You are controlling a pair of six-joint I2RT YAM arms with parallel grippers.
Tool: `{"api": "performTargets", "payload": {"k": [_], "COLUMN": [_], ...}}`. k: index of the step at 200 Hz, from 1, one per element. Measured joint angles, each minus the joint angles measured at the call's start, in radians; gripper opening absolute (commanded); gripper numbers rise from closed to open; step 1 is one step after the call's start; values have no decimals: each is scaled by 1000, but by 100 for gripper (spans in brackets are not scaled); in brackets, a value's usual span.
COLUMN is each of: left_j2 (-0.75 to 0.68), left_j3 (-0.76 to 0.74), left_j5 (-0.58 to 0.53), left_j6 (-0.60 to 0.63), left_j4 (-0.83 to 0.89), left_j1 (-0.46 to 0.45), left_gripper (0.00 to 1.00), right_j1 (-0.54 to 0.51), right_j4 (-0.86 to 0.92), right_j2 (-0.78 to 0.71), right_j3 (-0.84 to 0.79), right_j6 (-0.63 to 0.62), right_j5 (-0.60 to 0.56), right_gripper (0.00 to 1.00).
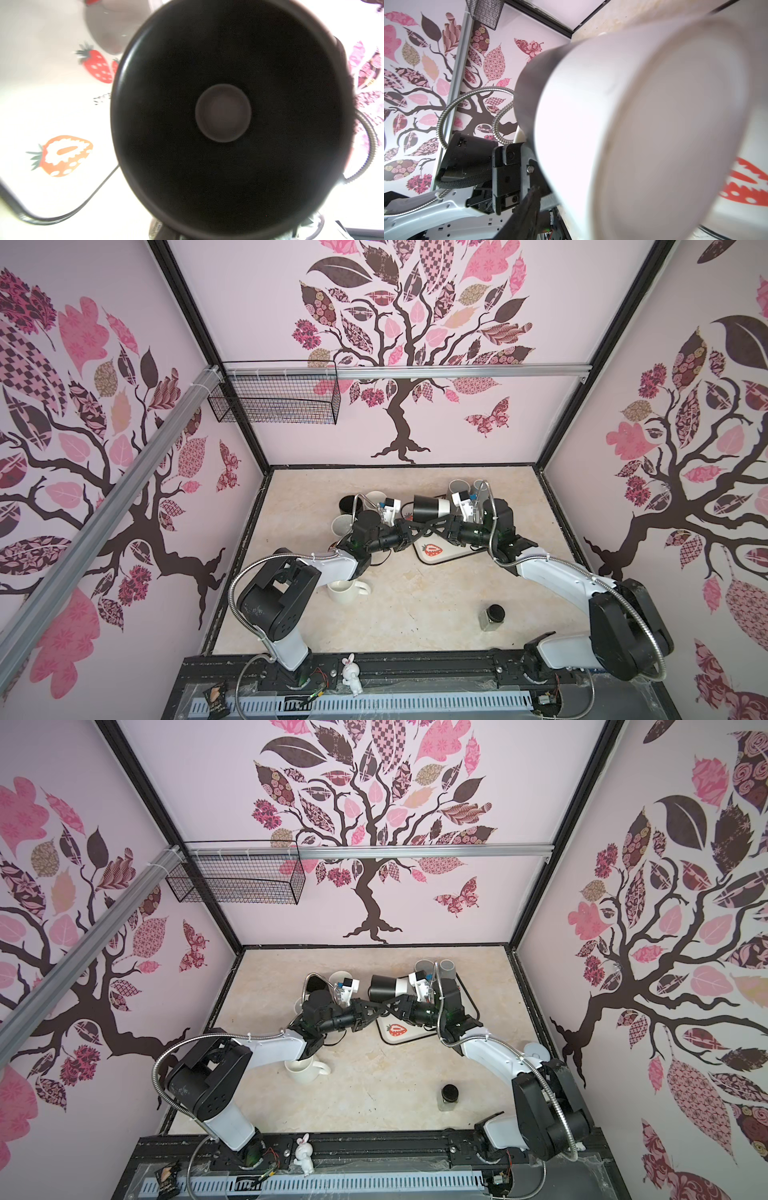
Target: Turn the mug right side up
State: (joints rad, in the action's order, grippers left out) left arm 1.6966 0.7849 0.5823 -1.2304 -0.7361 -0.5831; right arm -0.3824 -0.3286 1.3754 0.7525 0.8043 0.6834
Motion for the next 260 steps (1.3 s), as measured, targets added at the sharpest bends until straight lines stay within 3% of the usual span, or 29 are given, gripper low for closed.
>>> {"api": "performTargets", "payload": {"k": [44, 72, 107, 136, 175, 260], "left_j2": [-6, -82, -226, -259, -198, 44], "left_j3": [-39, -42, 2, 84, 209, 399], "left_j5": [-60, -132, -390, -610, -800, -999], "left_j6": [10, 92, 282, 388, 435, 406], "left_j4": [60, 254, 687, 940, 1141, 1344], "left_j1": [14, 11, -32, -92, -130, -145], "left_gripper": [0, 0, 0, 0, 0, 0], "right_j1": [5, 5, 9, 20, 28, 82], "right_j4": [31, 86, 139, 163, 192, 241], "right_j2": [0, -3, -11, -19, -21, -69], "right_j3": [-10, -10, -10, -10, -10, -13], "right_j6": [-44, -92, -136, -151, -159, -204], "right_j5": [-19, -54, -94, -115, -130, -128], "right_gripper": [57, 58, 59, 59, 59, 60]}}
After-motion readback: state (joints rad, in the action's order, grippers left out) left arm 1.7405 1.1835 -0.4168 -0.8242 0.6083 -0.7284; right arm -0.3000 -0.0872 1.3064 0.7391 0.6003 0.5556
